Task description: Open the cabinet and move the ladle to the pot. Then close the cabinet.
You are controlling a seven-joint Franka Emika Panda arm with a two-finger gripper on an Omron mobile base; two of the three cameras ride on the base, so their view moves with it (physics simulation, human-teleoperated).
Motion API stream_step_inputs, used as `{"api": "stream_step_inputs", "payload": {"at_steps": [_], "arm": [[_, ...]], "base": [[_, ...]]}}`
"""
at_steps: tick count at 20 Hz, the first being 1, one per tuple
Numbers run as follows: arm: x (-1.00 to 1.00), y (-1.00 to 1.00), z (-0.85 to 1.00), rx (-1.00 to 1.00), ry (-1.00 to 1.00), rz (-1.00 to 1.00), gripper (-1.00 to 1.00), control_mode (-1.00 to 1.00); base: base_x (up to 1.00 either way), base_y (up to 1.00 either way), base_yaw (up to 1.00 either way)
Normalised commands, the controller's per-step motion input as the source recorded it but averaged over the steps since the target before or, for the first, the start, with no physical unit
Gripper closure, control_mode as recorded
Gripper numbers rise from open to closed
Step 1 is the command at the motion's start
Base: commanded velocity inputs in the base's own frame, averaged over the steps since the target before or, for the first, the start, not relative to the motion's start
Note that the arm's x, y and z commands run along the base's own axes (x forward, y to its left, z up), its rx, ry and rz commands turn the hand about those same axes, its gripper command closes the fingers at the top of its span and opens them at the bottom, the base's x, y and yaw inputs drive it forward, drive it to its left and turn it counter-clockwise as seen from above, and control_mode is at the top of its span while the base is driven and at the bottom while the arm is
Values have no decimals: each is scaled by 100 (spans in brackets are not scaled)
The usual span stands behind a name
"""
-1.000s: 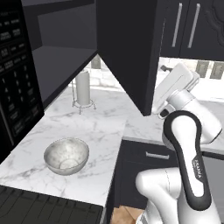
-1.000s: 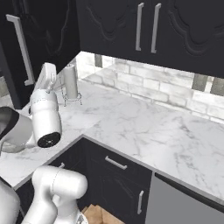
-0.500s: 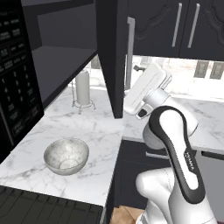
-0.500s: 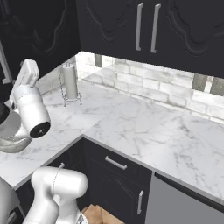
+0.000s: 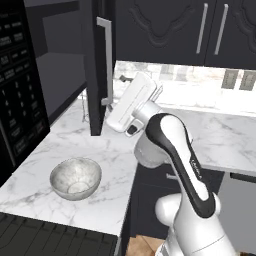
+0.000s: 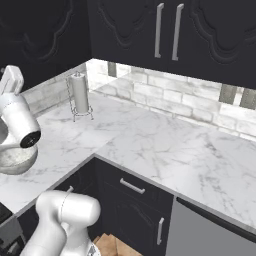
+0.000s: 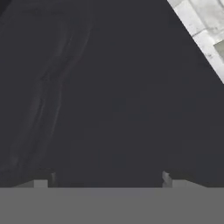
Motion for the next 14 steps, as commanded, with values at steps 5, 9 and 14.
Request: {"api": "stream_step_inputs", "payload": {"at_steps": [5, 9, 14], "arm": [[22, 100, 0, 2, -7, 4, -100, -100], [28, 100, 0, 1, -10, 0, -100, -100], [36, 100, 0, 0, -7, 0, -100, -100]], "base": [[0, 0, 0], [0, 0, 0], [0, 0, 0]]}}
